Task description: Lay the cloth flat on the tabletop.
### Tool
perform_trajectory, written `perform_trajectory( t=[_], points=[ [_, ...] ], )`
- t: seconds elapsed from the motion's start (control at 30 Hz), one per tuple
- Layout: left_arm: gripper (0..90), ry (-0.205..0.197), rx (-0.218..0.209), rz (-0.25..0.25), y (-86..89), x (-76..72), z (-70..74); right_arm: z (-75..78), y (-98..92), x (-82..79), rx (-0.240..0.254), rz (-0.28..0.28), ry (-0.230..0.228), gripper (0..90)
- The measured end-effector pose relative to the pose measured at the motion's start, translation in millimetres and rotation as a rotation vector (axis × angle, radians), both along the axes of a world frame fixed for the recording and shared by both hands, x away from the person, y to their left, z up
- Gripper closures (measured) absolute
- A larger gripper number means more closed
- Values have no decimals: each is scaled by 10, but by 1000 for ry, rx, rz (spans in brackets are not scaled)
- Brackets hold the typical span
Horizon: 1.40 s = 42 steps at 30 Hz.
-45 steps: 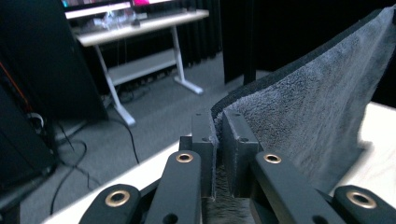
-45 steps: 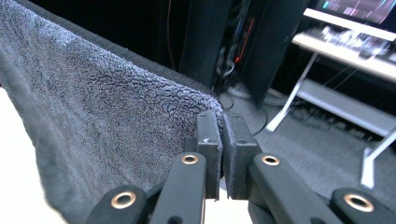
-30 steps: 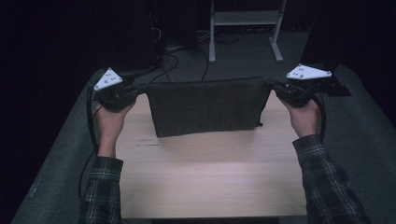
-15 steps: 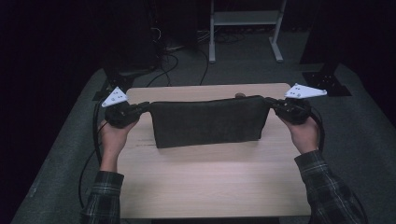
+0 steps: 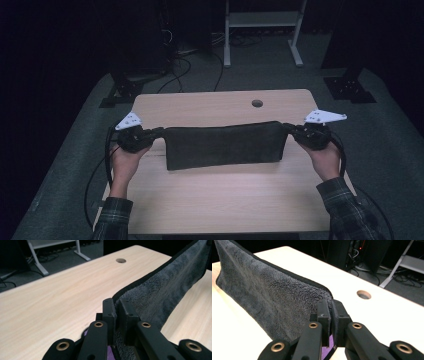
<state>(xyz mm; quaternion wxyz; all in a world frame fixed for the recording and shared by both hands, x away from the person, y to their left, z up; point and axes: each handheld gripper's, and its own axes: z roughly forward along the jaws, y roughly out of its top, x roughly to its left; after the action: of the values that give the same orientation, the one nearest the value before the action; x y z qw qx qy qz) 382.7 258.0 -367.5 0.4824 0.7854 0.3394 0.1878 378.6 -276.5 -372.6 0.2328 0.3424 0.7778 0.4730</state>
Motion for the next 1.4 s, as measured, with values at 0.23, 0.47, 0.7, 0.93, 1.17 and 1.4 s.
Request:
perform_trajectory(
  t=[0.23,0.47,0.7,0.93,1.17,1.4],
  points=[
    [834,48,23,-13,0,-144,-175,-229,-25,-122,-7,19,60,853],
    [834,95,14,-25,41,-314,-310,-352,-9,-280,-31,52,98,853],
    [834,104,-18,-62,98,-587,-296,-327,-55,-532,-22,78,85,853],
    [834,126,-27,-94,107,-904,-329,-322,-102,-802,-16,96,89,852],
    [833,185,-14,-129,83,-1140,-483,-477,-130,-1056,-54,118,144,850],
    [833,271,13,-145,43,-1240,-705,-664,-132,-1186,-95,139,224,844]
  ],
)
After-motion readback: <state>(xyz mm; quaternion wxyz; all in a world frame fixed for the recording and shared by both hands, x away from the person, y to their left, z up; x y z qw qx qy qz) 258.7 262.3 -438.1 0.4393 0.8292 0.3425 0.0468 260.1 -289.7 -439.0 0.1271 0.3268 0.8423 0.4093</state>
